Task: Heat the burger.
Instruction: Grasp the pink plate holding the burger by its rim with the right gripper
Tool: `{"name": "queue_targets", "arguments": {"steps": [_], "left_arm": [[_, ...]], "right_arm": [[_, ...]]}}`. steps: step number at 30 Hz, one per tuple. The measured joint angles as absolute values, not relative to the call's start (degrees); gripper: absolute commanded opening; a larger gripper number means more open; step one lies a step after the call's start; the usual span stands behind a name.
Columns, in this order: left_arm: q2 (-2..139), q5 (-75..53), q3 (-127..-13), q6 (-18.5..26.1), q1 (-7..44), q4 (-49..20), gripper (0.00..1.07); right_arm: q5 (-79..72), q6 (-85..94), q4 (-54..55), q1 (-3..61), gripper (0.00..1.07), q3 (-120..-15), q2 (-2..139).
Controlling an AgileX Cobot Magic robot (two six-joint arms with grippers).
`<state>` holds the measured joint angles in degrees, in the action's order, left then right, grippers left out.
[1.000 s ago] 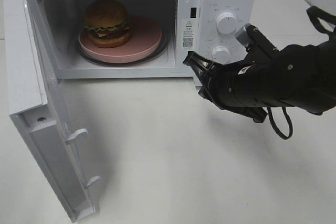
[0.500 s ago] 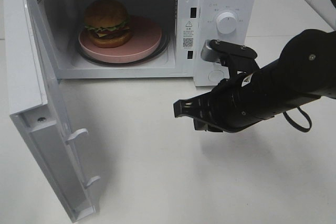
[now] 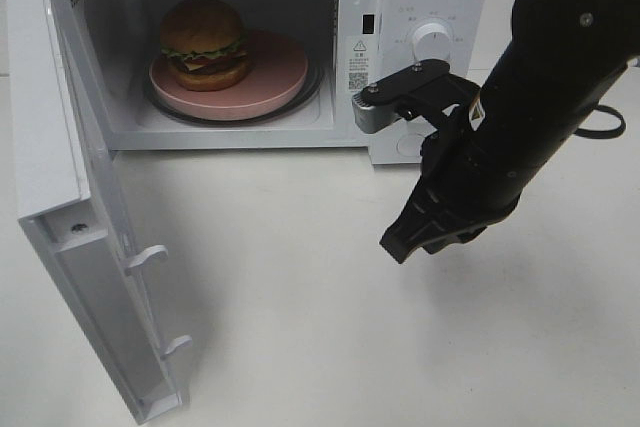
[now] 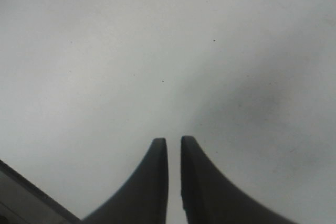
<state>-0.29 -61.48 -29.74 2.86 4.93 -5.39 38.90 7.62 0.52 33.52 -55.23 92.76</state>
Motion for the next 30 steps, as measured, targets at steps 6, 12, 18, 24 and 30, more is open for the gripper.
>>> {"name": "queue_targets", "arguments": {"steps": [6,12,18,24,30], "left_arm": [[-0.29,-61.48,-29.74,2.86,4.93,-5.39,1.00],[-0.29,-61.48,-29.74,2.86,4.93,-5.39,1.00],[-0.29,-61.48,-29.74,2.86,4.93,-5.39,1.00],[-0.29,-61.48,-29.74,2.86,4.93,-5.39,1.00],[-0.29,-61.48,-29.74,2.86,4.93,-5.39,1.00]], "right_arm": [[42.46,27.22,-0.80,33.46,0.17,-59.99,92.59],[43.03,49.39,-0.80,33.46,0.19,-62.17,92.59],[42.86,66.52,-0.86,33.46,0.20,-62.45,92.59],[41.71,76.83,-1.26,33.46,0.21,-62.45,92.59],[41.48,79.47,-2.86,33.46,0.24,-62.45,92.59]]}}
